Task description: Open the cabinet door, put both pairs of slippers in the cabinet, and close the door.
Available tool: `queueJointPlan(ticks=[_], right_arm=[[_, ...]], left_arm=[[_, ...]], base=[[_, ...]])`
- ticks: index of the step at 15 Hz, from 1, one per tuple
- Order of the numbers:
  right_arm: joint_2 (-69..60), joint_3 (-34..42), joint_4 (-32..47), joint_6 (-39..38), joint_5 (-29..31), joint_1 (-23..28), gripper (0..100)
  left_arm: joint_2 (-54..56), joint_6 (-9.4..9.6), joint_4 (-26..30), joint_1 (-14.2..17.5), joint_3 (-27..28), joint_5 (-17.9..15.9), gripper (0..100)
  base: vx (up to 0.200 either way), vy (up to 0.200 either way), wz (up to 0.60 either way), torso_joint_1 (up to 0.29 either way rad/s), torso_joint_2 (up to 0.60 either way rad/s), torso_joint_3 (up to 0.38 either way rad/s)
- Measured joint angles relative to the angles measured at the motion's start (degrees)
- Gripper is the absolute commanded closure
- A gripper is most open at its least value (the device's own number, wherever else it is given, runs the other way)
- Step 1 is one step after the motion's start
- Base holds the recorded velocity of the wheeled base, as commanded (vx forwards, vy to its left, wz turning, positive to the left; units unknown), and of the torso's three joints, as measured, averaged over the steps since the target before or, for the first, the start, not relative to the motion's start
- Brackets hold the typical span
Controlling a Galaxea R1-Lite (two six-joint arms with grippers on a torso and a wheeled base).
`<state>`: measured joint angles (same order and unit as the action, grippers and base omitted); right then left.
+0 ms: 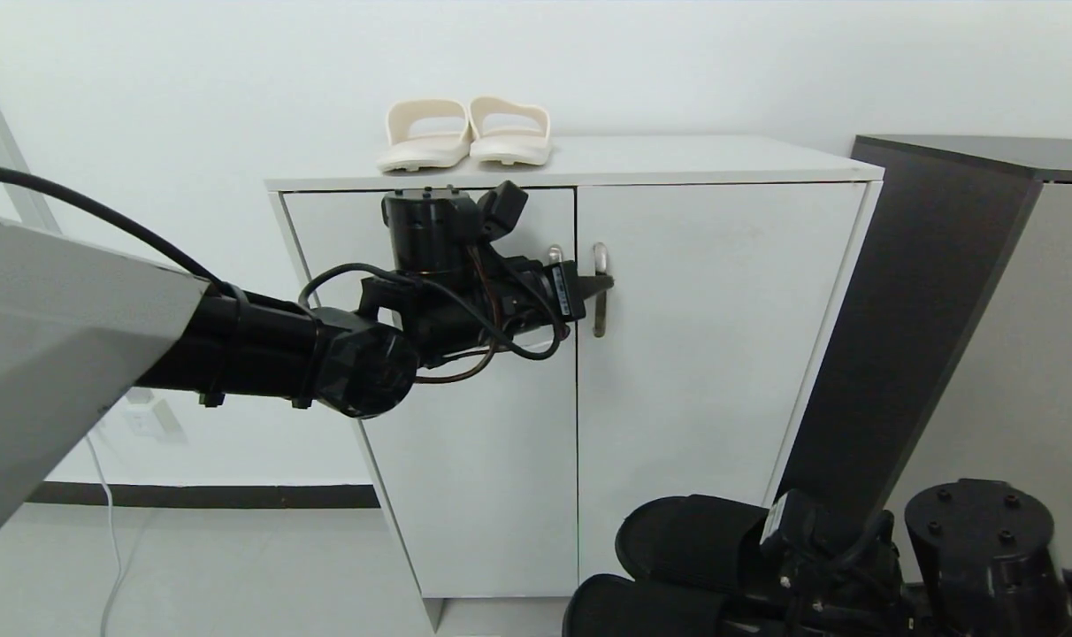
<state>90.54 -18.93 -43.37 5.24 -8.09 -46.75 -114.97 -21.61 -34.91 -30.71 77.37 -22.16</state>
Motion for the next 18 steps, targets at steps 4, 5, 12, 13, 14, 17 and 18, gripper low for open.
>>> queueJointPlan(ticks=[4, 5, 12, 13, 14, 17, 18], right_arm=[[0.61, 1.27, -4.71, -0.07, -1.01, -1.12, 100], [0.67, 1.77, -5.58, -0.07, -1.95, -1.49, 100], [0.76, 3.43, -6.03, -0.07, -6.81, -1.93, 100], [0.76, 3.63, -6.02, -0.05, -7.01, -1.93, 100], [0.74, 3.78, -6.0, 0.0, -8.02, -2.04, 100], [0.55, 5.16, -6.99, 0.3, -10.42, -2.22, 100], [0.56, 5.85, -8.28, 1.1, -10.84, -2.23, 100]], left_arm=[[0.67, -0.09, -0.67, -0.07, -1.46, -0.2, 100], [1.02, -0.09, -0.66, -0.11, -1.94, -0.22, 100], [5.79, 0.11, -0.91, -2.26, -8.24, -0.48, 100], [6.84, 0.22, -0.96, -2.97, -9.57, -0.48, 100], [7.94, 0.27, -1.11, -3.69, -10.84, -0.41, 100], [10.95, 1.19, -1.79, -5.34, -14.47, -0.26, 100], [12.06, 1.43, -1.82, -5.81, -15.77, -0.2, 100]], base=[[0.0, 0.0, 0.0, 0.0, 0.0, 0.0], [0.0, 0.0, 0.0, 0.0, 0.0, 0.0], [0.0, 0.0, 0.0, 0.0, 0.0, 0.0], [0.0, 0.0, 0.0, 0.0, 0.0, 0.0], [0.0, 0.0, 0.0, 0.0, 0.0, 0.0], [0.0, 0.0, 0.0, 0.0, 0.0, 0.0], [0.0, 0.0, 0.0, 0.0, 0.0, 0.0]])
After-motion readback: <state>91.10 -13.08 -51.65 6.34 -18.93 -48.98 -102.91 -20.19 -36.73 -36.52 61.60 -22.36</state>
